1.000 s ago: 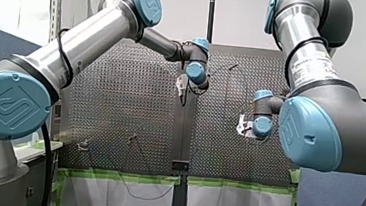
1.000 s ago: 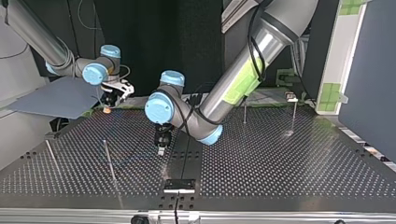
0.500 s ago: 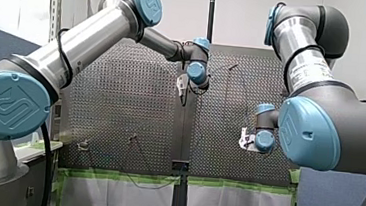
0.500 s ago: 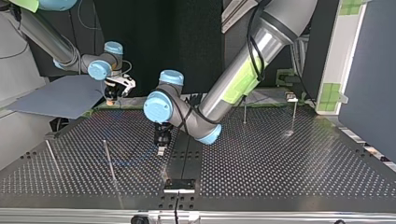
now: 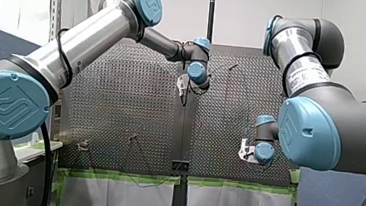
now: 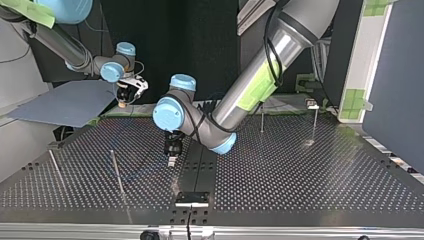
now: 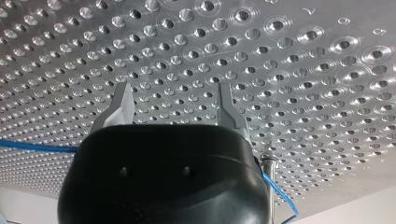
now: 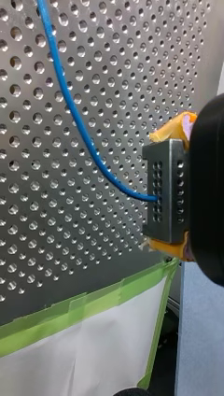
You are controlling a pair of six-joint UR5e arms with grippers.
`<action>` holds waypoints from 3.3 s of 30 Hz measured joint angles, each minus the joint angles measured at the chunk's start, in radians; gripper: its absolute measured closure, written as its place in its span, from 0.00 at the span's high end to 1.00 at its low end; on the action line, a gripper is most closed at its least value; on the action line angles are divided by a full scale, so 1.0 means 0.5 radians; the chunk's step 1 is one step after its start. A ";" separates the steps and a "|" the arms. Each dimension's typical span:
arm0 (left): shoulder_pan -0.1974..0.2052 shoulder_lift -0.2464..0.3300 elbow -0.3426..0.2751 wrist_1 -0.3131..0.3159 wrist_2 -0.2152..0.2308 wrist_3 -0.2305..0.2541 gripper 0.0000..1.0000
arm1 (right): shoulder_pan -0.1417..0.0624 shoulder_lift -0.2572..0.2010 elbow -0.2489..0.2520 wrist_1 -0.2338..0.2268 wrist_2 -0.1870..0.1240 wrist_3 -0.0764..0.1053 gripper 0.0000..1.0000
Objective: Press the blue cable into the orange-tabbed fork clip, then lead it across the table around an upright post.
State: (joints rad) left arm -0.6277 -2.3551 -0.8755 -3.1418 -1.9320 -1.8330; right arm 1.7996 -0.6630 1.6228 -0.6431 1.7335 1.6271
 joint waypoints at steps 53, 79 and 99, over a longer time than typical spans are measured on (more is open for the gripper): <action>-0.111 0.027 0.000 -0.212 0.466 0.010 0.87 | -0.005 0.091 -0.004 -0.072 -0.012 0.015 0.00; -0.198 0.218 -0.027 -0.323 0.351 0.072 0.87 | -0.005 0.091 -0.004 -0.069 -0.018 0.013 0.00; -0.263 0.490 -0.178 -0.383 0.190 0.145 0.87 | 0.005 0.091 -0.004 -0.059 -0.018 0.009 0.00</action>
State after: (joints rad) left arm -0.7592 -2.1100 -0.9643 -3.3336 -1.8370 -1.7607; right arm 1.8023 -0.6176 1.6210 -0.6725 1.7243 1.6314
